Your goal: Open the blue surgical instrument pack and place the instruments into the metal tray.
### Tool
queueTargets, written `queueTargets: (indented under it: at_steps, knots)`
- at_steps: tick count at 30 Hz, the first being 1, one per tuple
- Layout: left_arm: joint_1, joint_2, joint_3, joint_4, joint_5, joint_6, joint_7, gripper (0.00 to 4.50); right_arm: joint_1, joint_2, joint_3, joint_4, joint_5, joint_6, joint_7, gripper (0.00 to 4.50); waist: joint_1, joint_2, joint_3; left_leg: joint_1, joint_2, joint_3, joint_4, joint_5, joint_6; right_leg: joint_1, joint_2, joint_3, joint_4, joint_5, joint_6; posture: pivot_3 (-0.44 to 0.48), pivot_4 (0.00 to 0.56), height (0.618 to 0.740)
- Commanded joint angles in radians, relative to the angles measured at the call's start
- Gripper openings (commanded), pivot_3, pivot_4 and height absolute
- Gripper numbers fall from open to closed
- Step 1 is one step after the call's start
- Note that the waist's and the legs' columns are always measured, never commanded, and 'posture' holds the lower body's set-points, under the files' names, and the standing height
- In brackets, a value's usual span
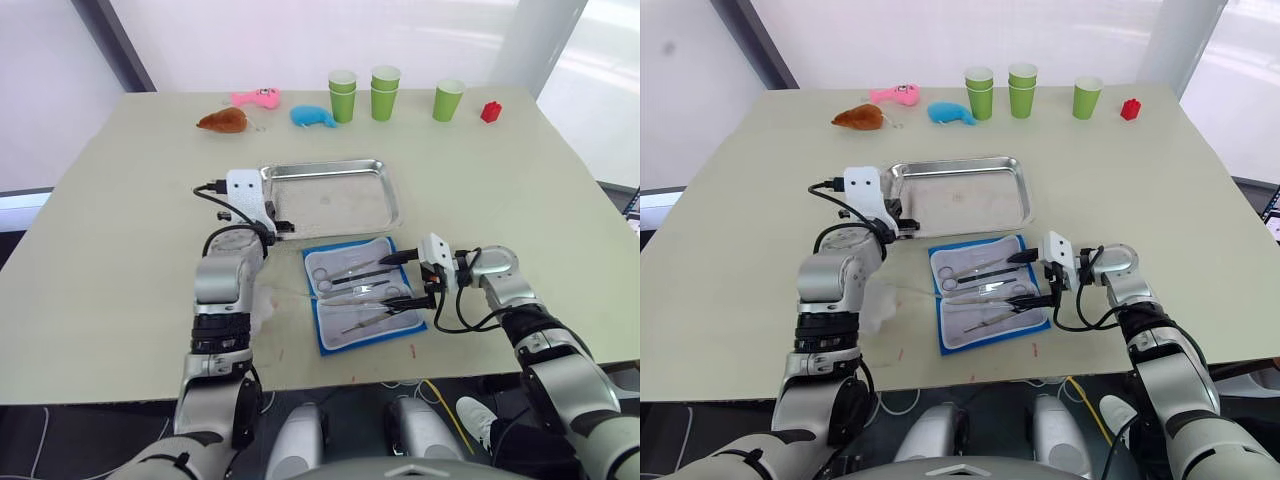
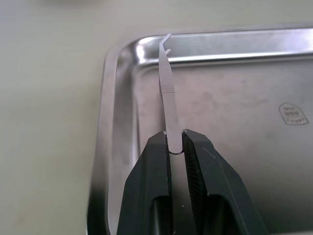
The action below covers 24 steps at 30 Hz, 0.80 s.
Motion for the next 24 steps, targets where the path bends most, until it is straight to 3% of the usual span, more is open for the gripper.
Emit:
queueTargets:
  at_steps: [1, 12, 17, 24]
  knots:
    - [-0.031, -0.02, 0.016, 0.021, -0.006, -0.022, 0.017, 0.21, 0.071, -0.005, 0.087, 0.084, -0.11, 0.019, -0.02, 4.5, 0.0, 0.0, 0.0, 0.0, 0.0, 0.0, 0.0, 0.0, 0.0, 0.0, 0.0, 0.0, 0.0, 0.0, 0.0, 0.0, 0.15, 0.74]
    - [-0.041, -0.045, 0.023, 0.043, 0.006, -0.014, 0.07, 0.21, 0.078, -0.002, 0.086, 0.079, -0.108, 0.02, -0.027, 4.5, 0.0, 0.0, 0.0, 0.0, -0.002, -0.003, -0.001, 0.001, -0.002, 0.001, -0.001, -0.002, -0.001, 0.0, 0.0, 0.0, 0.15, 0.74]
    - [-0.048, -0.055, 0.027, 0.044, 0.001, -0.011, 0.085, 1.84, 0.072, 0.003, 0.084, 0.082, -0.107, 0.021, -0.031, 4.5, 0.0, 0.0, 0.0, 0.0, -0.003, -0.004, -0.001, 0.001, -0.002, 0.001, -0.001, -0.002, -0.001, 0.0, 0.0, 0.0, 0.15, 0.74]
    - [-0.048, -0.045, 0.019, 0.029, 0.01, -0.03, 0.089, 1.84, 0.071, 0.001, 0.084, 0.083, -0.108, 0.02, -0.031, 4.5, 0.0, 0.0, 0.0, 0.0, -0.003, -0.004, -0.002, 0.001, -0.003, 0.001, -0.001, -0.002, -0.001, 0.0, 0.0, 0.0, 0.15, 0.74]
